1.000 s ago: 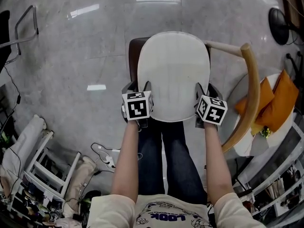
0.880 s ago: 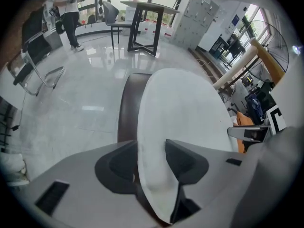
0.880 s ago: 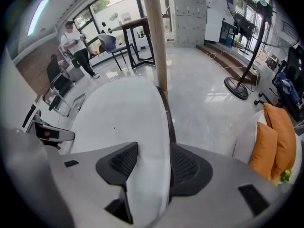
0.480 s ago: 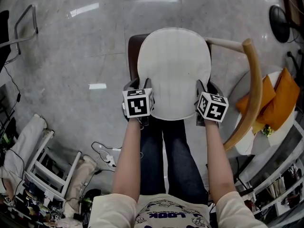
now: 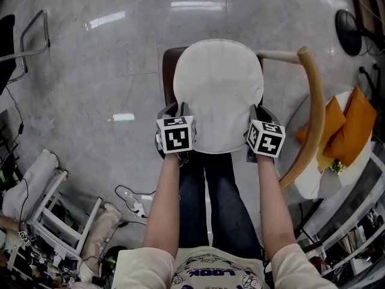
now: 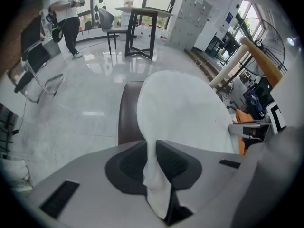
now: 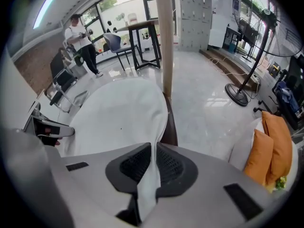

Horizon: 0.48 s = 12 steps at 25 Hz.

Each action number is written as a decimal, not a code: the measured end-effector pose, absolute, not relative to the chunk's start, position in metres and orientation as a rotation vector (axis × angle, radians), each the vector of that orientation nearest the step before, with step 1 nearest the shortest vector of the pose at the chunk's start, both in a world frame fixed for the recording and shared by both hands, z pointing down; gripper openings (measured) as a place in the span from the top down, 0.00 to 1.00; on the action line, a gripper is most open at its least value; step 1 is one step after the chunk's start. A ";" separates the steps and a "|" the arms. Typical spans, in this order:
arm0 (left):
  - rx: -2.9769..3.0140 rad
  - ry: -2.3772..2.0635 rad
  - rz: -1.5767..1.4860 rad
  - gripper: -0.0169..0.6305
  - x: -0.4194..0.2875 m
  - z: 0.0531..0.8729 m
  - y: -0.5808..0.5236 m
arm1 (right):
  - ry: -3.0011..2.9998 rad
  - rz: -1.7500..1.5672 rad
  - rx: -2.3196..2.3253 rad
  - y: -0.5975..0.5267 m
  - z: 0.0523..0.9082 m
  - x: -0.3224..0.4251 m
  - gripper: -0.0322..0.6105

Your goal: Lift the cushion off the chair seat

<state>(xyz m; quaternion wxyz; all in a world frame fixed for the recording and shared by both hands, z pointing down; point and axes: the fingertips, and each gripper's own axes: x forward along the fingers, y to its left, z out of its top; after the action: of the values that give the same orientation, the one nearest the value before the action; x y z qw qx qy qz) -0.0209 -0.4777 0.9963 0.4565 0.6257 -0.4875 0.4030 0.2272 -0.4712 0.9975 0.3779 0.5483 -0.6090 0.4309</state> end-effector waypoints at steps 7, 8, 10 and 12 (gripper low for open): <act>1.566 -1.232 0.950 0.86 -0.026 0.958 -0.469 | -1.584 1.099 1.453 -0.462 0.954 0.223 0.87; 1.574 -1.239 0.950 0.86 -0.027 0.952 -0.468 | -1.593 1.094 1.459 -0.462 0.947 0.222 0.87; 1.593 -1.249 0.947 0.86 -0.030 0.938 -0.468 | -1.606 1.087 1.475 -0.461 0.933 0.219 0.87; 1.610 -1.248 0.944 0.86 -0.032 0.922 -0.466 | -1.611 1.088 1.493 -0.458 0.916 0.216 0.87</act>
<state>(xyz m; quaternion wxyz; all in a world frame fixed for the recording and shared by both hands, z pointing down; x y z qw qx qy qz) -0.0325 -0.4664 0.9223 0.4333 0.6464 -0.5008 0.3789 0.2156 -0.4584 0.9165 0.3383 0.5733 -0.6185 0.4175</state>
